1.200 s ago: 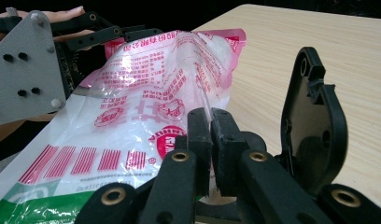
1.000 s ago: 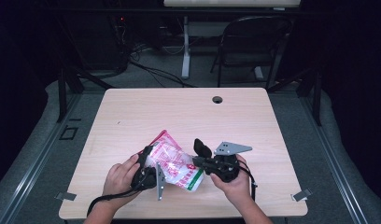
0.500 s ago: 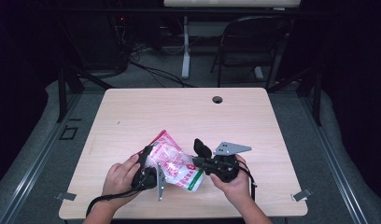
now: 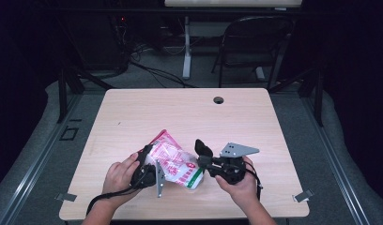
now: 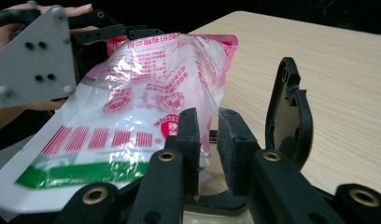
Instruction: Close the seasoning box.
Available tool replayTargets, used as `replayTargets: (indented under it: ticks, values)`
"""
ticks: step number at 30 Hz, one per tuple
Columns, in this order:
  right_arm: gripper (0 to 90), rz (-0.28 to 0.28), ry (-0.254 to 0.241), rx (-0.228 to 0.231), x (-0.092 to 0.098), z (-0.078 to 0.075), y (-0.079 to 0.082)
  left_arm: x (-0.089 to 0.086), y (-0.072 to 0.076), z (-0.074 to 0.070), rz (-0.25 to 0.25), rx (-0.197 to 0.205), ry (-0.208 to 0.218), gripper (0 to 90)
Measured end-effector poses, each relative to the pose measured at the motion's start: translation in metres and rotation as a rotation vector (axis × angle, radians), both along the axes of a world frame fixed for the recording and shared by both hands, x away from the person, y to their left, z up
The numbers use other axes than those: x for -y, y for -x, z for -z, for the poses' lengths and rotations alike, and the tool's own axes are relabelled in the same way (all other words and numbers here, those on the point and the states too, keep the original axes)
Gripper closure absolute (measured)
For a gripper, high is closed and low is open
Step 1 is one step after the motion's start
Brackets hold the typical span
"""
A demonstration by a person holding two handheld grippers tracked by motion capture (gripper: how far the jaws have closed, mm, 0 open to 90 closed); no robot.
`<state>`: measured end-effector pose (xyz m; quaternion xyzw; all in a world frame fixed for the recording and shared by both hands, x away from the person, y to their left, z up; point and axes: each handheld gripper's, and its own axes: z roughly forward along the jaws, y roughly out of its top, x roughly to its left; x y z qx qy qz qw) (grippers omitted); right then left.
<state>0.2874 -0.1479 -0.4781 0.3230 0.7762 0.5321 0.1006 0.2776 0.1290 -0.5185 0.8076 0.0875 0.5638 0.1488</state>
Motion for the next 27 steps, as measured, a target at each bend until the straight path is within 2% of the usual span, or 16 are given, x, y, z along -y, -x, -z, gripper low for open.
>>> replayTargets:
  ticks: [5,10,15,24,27]
  values:
    - [76.5,0.010,0.007,0.025,0.006,-0.004,0.006,-0.002,-0.007,-0.002,-0.003,-0.009,0.019,60.7]
    - [73.9,0.017,0.017,0.018,0.011,-0.002,0.009,-0.004,-0.013,-0.005,-0.003,-0.014,0.041,60.7]
    - [72.2,0.013,0.063,0.036,0.008,0.001,0.013,-0.006,-0.016,-0.007,-0.007,-0.016,0.045,60.7]
    - [69.0,0.010,0.064,0.038,0.009,0.002,0.014,-0.008,-0.018,-0.010,-0.011,-0.016,0.060,60.8]
    - [66.8,0.004,0.086,0.042,0.007,0.003,0.015,-0.007,-0.018,-0.009,-0.010,-0.019,0.053,60.8]
